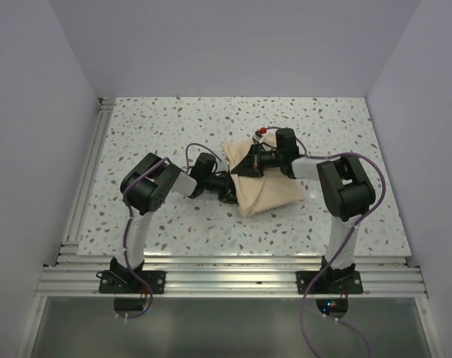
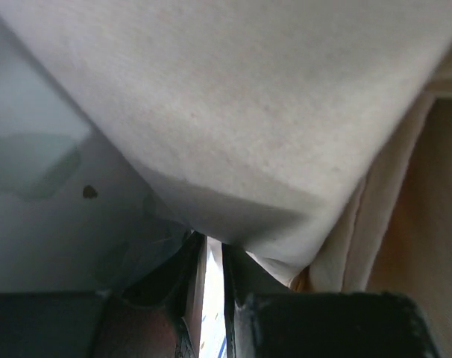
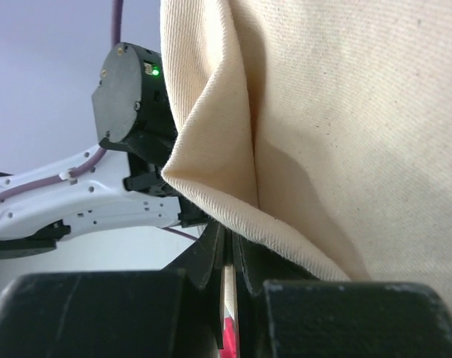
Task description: Prepare the surgical pack
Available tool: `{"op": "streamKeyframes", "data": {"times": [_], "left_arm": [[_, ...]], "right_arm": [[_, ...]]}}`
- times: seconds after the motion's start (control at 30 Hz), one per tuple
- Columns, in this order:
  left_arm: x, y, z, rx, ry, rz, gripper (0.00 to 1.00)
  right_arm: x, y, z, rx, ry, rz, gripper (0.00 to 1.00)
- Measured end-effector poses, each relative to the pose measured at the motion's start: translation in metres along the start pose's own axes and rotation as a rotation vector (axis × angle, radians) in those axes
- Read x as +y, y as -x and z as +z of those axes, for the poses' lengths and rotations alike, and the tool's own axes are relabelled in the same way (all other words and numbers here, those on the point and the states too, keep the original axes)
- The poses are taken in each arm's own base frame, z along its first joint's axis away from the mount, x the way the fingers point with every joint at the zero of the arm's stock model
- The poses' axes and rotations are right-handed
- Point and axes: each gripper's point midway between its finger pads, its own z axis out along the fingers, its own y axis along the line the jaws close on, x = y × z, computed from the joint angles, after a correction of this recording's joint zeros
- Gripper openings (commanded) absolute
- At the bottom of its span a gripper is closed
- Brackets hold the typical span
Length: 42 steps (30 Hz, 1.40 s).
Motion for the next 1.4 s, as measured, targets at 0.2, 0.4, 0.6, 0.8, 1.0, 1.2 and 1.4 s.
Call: {"op": "streamKeyframes", "data": {"times": [0.2, 0.4, 0.6, 0.8, 1.0, 1.2, 1.4], "left_arm": [[-0.001, 0.006, 0.009, -0.025, 0.019, -0.006, 0.17], [-0.002, 0.006, 0.013, -0.032, 0.028, -0.004, 0.17], [-0.002, 0.005, 0.013, -0.033, 0.032, 0.010, 0.17], [-0.001, 0.000, 0.010, -0.038, 0.050, 0.019, 0.17], [0.000, -0.008, 0.004, -0.050, 0.067, 0.012, 0.25], [0.001, -0.012, -0.013, -0.124, 0.148, 0.036, 0.31], [0.011, -0.027, -0.040, -0.205, 0.244, 0.033, 0.35]], "right_arm": [[0.016, 0.002, 0.000, 0.000, 0.060, 0.000, 0.00], [0.013, -0.003, 0.001, 0.021, 0.055, -0.013, 0.00], [-0.007, -0.005, -0.007, 0.028, 0.000, -0.018, 0.00], [-0.026, -0.009, -0.018, 0.041, -0.054, 0.011, 0.00], [-0.027, -0.014, -0.017, 0.055, -0.058, 0.009, 0.06], [-0.024, -0.013, -0.016, 0.053, -0.055, 0.021, 0.10], [-0.023, -0.010, -0.015, 0.042, -0.060, 0.035, 0.33]]}}
